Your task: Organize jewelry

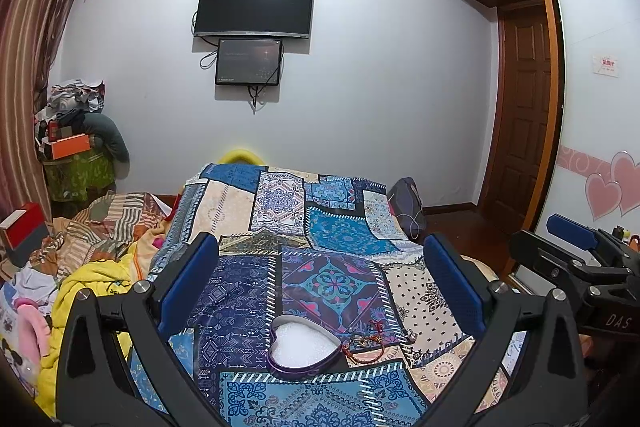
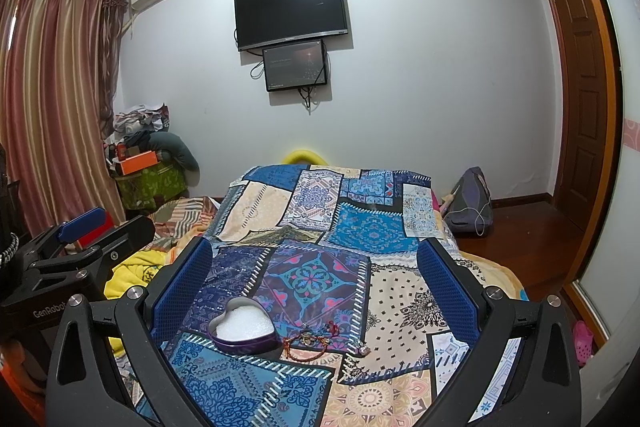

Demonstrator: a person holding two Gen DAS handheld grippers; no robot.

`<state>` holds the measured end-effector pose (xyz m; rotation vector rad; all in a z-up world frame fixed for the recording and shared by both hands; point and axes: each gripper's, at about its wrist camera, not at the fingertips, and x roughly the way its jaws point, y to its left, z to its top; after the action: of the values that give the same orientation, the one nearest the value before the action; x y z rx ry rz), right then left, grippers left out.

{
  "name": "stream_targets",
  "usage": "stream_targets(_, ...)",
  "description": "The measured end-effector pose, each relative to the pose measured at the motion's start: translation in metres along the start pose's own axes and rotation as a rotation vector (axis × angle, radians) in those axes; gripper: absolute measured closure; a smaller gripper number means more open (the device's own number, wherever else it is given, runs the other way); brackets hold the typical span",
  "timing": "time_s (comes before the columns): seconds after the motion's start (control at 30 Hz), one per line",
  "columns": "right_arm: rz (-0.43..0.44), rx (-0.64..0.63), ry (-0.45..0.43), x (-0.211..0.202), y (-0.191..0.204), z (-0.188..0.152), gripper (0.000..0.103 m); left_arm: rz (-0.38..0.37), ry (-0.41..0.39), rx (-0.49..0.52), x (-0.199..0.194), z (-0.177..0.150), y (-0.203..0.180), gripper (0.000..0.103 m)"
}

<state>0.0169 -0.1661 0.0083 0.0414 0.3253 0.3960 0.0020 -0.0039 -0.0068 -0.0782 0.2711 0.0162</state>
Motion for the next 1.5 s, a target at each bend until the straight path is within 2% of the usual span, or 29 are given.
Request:
stream_targets(0.33, -0.001, 0.000, 0.007, 0.002, -0.001, 0.000, 0.001, 0.003, 0.005, 0.000, 0.003, 0.002, 0.002, 0.000)
stream_targets(0.5, -0.016, 0.001, 0.038, 0.011, -0.005, -0.003, 0.001, 0.018, 0.031, 0.011, 0.013, -0.001, 0.005, 0.000)
stream_targets(0.87, -0.083, 0.015, 0.185, 0.051, -0.031, -0.027, 0.001, 0.026, 0.193, 0.043, 0.066, -0.031, 0.000, 0.000)
stream_targets(1.1, -0.104, 0.021, 0.308, 0.072, -0.055, -0.052, 0.002, -0.037, 0.337, 0.054, 0.102, -0.064, -0.007, 0.000)
stream_targets(1.17, -0.107, 0.021, 0.334, 0.077, -0.062, -0.060, 0.004, -0.058, 0.368, 0.069, 0.109, -0.073, -0.014, 0.006)
stream_targets(1.2, -0.106, 0.021, 0.351, 0.079, -0.066, -0.065, 0.006, -0.068, 0.380, 0.077, 0.112, -0.077, -0.017, 0.012)
stream_targets(1.33, -0.072, 0.029, 0.417, 0.088, -0.075, -0.078, 0.026, -0.129, 0.456, 0.079, 0.128, -0.090, -0.026, 0.028)
stream_targets(1.5, -0.036, 0.025, 0.461, 0.093, -0.080, -0.092, 0.035, -0.197, 0.543, 0.086, 0.146, -0.104, -0.037, 0.038)
